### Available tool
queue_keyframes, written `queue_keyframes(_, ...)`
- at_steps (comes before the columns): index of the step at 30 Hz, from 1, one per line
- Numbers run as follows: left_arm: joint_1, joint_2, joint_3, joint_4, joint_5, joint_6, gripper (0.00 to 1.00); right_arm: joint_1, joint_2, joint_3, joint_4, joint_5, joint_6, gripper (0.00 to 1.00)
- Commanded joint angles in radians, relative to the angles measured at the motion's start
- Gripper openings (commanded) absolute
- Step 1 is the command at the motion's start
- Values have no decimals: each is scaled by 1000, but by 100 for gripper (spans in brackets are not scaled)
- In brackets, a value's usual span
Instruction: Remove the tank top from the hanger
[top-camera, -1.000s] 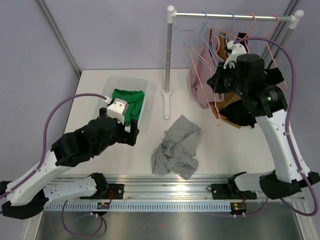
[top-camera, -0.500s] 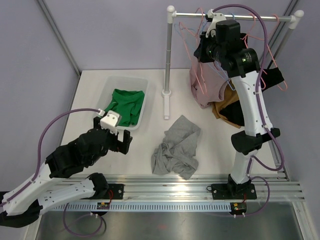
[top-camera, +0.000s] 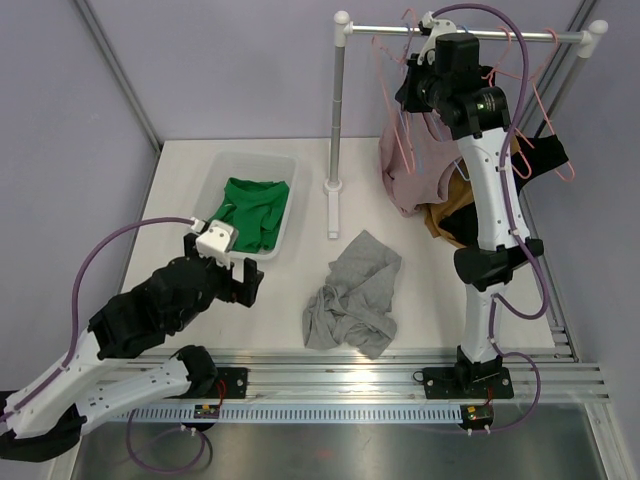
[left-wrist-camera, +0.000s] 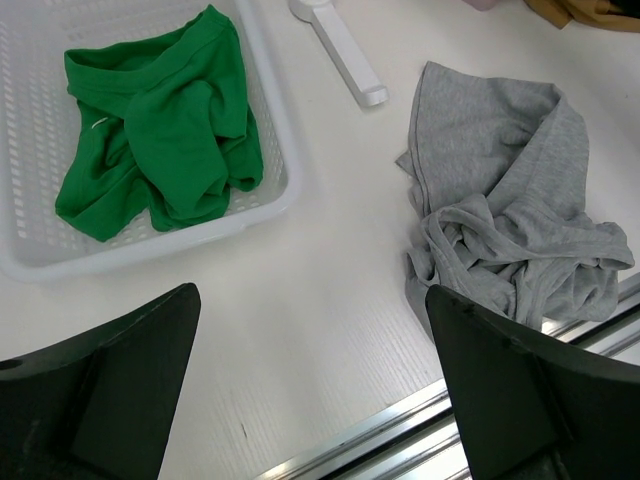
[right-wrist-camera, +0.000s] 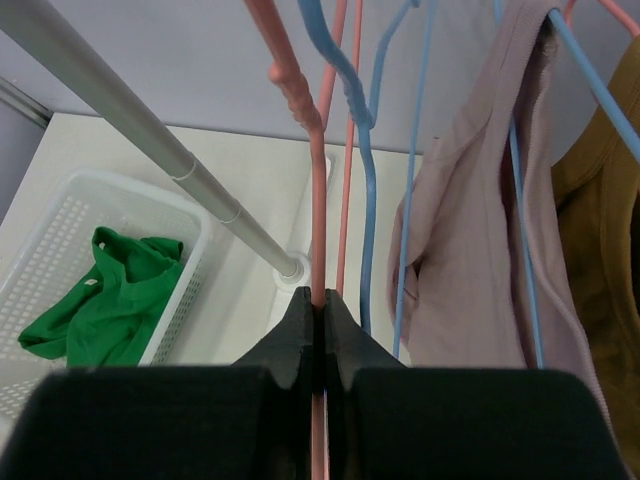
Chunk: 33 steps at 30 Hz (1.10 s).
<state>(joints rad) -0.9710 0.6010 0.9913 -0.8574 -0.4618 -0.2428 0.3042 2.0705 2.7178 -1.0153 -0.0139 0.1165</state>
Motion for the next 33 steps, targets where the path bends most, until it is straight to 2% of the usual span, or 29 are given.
queue_keyframes(1, 52, 13, -5, 73, 64, 17, 99, 6, 10, 19, 47, -31, -15, 0)
queue_keyframes(6, 109, 14, -13, 90, 144, 25, 99, 9, -3, -36, 53, -26, -12, 0)
queue_keyframes(14, 135, 20, -16, 95, 175, 27, 99, 7, 0, -18, 38, -26, -11, 0)
queue_keyframes(15, 137, 20, -17, 98, 176, 25, 99, 7, -3, -21, 38, -44, -11, 4)
queue_keyframes(20, 150, 46, 7, 93, 186, 16, 99, 13, -75, -85, 66, -41, -1, 59)
queue_keyframes(21, 152, 68, 13, 90, 183, 8, 99, 13, -84, -84, 66, -40, -1, 64)
queue_keyframes(26, 152, 137, 66, 72, 181, -55, 99, 15, -173, -81, 41, -47, 2, 68)
queue_keyframes(28, 150, 176, 79, 73, 183, -79, 99, 13, -234, -105, 27, -58, 5, 74)
queue_keyframes(30, 141, 201, 67, 104, 204, -122, 99, 15, -295, -154, 20, -52, 5, 86)
queue_keyframes(32, 80, 239, 49, 138, 174, -170, 99, 15, -421, -287, 35, -25, 6, 98)
queue_keyframes(33, 18, 255, 41, 174, 158, -183, 99, 13, -470, -346, 47, -14, 8, 99)
